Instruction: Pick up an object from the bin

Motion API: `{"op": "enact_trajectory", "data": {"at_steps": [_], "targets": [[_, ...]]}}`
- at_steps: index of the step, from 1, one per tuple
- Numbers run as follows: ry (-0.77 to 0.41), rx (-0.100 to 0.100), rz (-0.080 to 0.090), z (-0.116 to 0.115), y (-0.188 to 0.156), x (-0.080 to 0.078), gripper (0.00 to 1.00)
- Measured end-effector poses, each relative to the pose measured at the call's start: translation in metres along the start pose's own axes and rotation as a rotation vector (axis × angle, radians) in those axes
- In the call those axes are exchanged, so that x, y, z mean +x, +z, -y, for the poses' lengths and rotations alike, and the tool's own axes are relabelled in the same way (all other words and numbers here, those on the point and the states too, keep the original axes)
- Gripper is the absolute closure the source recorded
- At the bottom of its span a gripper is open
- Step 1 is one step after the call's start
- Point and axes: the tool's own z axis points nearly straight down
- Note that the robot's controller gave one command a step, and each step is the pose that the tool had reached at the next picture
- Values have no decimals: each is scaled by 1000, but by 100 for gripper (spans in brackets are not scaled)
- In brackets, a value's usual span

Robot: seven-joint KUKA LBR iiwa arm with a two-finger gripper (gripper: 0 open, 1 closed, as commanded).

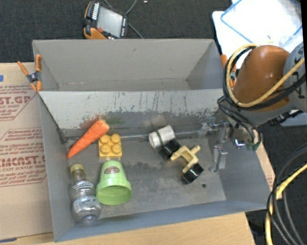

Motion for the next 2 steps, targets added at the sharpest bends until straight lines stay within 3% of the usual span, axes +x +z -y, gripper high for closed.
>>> {"op": "enact_trajectory", "data": {"at_steps": [1,2], "targets": [[-64,-2,-8,-2,63,53,0],[-300,2,11,-100,43,22,100]]}}
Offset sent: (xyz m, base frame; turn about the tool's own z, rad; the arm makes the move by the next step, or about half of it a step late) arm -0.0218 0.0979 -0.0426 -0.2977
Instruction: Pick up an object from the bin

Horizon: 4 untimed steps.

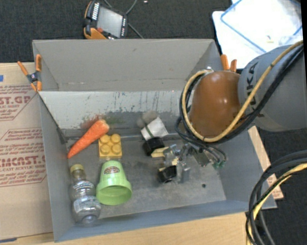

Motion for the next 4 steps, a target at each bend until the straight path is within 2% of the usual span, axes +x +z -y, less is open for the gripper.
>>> {"op": "enact_trajectory", "data": {"at_steps": [1,2,3,4], "targets": [[2,0,0,1,0,0,100],[1,-3,-13,0,-25,2,100],[-52,6,13,-3,-35,3,100],[-20,2,9,-42,1,-18,100]]}}
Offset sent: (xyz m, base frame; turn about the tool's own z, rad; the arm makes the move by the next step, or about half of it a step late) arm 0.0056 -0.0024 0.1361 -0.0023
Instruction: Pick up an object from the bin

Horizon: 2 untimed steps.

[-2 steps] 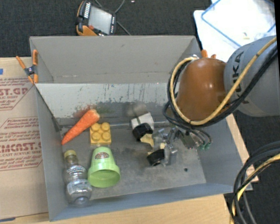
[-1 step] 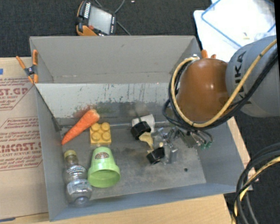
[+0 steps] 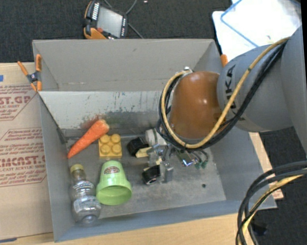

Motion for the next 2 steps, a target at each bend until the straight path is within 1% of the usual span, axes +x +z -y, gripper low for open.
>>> {"op": "enact_trajectory", "data": {"at_steps": [1,2], "targets": [[-32,-2,-3,6,1,8,100],[-285,1,8,-9,32,-34,100]]}}
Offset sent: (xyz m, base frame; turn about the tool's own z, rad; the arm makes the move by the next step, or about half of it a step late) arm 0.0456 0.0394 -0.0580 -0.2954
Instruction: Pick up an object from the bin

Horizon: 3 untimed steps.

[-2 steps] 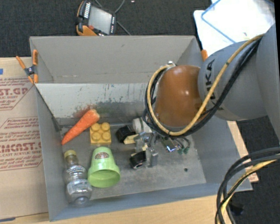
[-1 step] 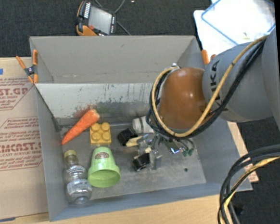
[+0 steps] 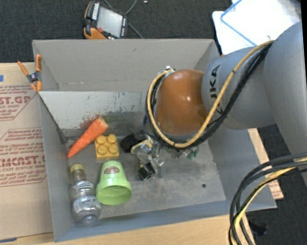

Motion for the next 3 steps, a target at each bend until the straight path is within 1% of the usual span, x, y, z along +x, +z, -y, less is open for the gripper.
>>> {"op": "enact_trajectory", "data": {"at_steps": [1,2,3], "targets": [[0,0,0,0,0,0,100],[8,-6,-11,1,-22,0,100],[-70,-4,-5,4,-46,4,100]]}}
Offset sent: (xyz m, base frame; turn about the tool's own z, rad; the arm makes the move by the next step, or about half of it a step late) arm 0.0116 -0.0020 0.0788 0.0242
